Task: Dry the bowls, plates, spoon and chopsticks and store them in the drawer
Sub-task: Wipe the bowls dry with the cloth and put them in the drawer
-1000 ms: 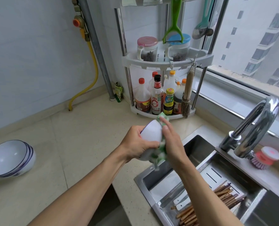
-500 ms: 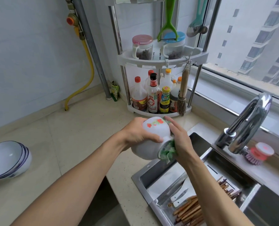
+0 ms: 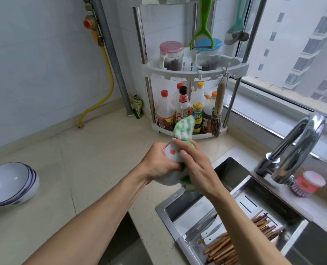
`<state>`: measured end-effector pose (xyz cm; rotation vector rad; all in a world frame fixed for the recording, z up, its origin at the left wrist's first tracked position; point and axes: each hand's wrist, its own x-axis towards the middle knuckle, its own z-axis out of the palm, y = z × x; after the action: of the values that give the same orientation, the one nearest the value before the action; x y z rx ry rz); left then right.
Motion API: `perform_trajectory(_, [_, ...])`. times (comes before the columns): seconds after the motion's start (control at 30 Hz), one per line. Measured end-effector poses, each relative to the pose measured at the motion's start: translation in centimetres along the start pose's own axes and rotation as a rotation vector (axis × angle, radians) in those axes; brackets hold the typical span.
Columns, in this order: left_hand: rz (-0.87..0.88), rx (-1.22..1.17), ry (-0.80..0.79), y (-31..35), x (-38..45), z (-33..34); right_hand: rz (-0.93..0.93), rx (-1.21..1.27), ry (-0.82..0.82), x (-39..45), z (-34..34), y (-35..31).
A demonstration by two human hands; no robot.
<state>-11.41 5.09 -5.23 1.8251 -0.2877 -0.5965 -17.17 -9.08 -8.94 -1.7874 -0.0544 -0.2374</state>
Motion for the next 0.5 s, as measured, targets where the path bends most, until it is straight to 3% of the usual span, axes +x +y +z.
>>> perform_trajectory(0.07, [-0.008,0.013,-0.029,0.1,-0.3,-0.6,0.015,0.062,0.024,0.2,0.2,0.2])
perform_trajectory(0.17, [-0.014,-0.068,-0.006,0.2,-0.8,-0.8,0.242,0.366,0.111,1.6,-0.4,0.8])
perform_trajectory(0.27, [-0.04,-0.366,0.216,-0.2,-0.9,-0.4,0.332,0.576,0.222,1.9,0.7,0.3])
perform_trajectory(0.37, [-0.108,-0.59,0.423,-0.3,-0.5,0.0,0.199,0.482,0.279,0.3,3.7,-1.2])
perform_trajectory(0.5, [-0.155,-0.647,0.486,-0.3,-0.6,-0.7,0.06,0.124,0.254,0.2,5.9,-1.1])
